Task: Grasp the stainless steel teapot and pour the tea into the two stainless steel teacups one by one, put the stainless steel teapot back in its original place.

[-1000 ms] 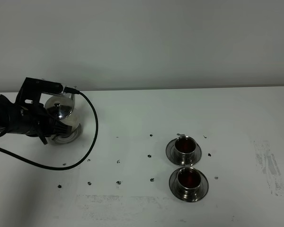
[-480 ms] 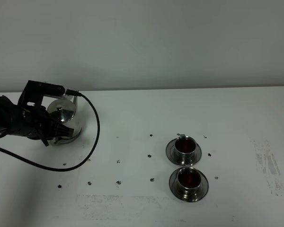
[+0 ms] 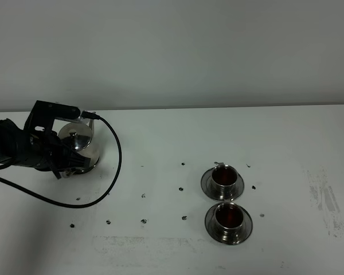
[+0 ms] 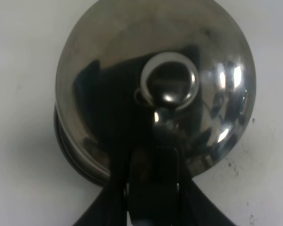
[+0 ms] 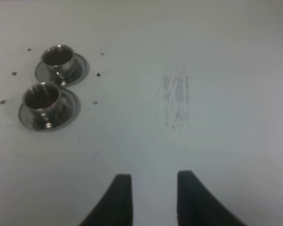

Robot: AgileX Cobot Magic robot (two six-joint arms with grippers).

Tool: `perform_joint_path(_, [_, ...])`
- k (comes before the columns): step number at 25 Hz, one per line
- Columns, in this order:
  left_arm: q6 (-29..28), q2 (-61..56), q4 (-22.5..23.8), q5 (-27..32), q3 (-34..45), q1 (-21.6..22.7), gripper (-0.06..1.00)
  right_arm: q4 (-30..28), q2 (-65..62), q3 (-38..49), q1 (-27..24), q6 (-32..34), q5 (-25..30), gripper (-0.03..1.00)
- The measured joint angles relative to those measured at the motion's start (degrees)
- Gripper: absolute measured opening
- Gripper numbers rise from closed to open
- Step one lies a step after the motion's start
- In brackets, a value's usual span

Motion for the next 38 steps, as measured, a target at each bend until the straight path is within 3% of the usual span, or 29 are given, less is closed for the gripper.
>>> perform_joint_path(11, [0.0, -1.8, 0.0, 1.4, 0.0, 0.0, 0.25, 0.0, 0.0, 0.0, 0.0, 0.0, 0.0, 0.22])
perform_joint_path(18, [0.0, -2.2, 0.0, 1.3, 0.0, 0.0, 0.39, 0.0, 0.0, 0.0, 0.0, 0.0, 0.0, 0.22])
perform_joint_path(28, [0.0, -2.9, 0.0, 1.4, 0.0, 0.0, 0.41, 0.0, 0.0, 0.0, 0.0, 0.0, 0.0, 0.22])
perform_joint_path(38, [0.0, -15.3, 0.1, 10.0, -0.3, 0.0, 0.41, 0.0, 0.0, 0.0, 0.0, 0.0, 0.0, 0.22])
